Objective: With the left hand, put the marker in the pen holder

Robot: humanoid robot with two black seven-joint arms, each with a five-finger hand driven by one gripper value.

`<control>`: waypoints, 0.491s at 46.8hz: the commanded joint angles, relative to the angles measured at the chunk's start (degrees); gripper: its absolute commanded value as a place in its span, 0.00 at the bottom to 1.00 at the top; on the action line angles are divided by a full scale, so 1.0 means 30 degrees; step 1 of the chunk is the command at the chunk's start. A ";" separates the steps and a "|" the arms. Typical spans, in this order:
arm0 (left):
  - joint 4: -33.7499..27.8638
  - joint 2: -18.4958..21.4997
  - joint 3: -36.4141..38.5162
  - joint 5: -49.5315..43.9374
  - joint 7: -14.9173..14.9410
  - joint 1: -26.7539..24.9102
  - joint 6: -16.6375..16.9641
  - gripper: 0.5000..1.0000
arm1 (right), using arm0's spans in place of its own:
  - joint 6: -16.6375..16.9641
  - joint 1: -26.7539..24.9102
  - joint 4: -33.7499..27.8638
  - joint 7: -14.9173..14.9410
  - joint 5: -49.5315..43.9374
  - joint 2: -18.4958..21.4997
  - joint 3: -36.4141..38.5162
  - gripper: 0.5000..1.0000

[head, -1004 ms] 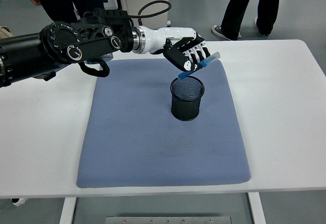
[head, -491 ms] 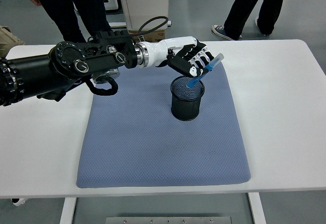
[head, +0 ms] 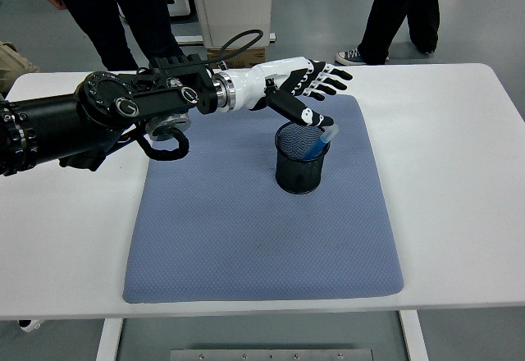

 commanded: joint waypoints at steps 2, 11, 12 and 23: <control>0.0001 0.0018 0.0000 -0.0117 0.0004 0.0031 -0.0007 0.99 | -0.0013 0.0001 0.0000 0.0000 0.0000 0.0000 0.0000 1.00; 0.0030 0.0165 -0.0029 -0.1024 -0.0026 0.0031 -0.0007 1.00 | -0.0013 0.0000 0.0000 0.0000 0.0000 0.0000 0.0000 1.00; 0.0030 0.0194 -0.0029 -0.1112 -0.0026 0.0060 0.0022 1.00 | -0.0013 -0.0028 0.0000 0.0000 0.0000 0.0000 0.0000 1.00; 0.0616 0.0486 -0.0352 -0.1143 0.0033 0.0733 0.0227 1.00 | -0.0013 0.0001 0.0000 0.0000 0.0000 0.0000 0.0000 1.00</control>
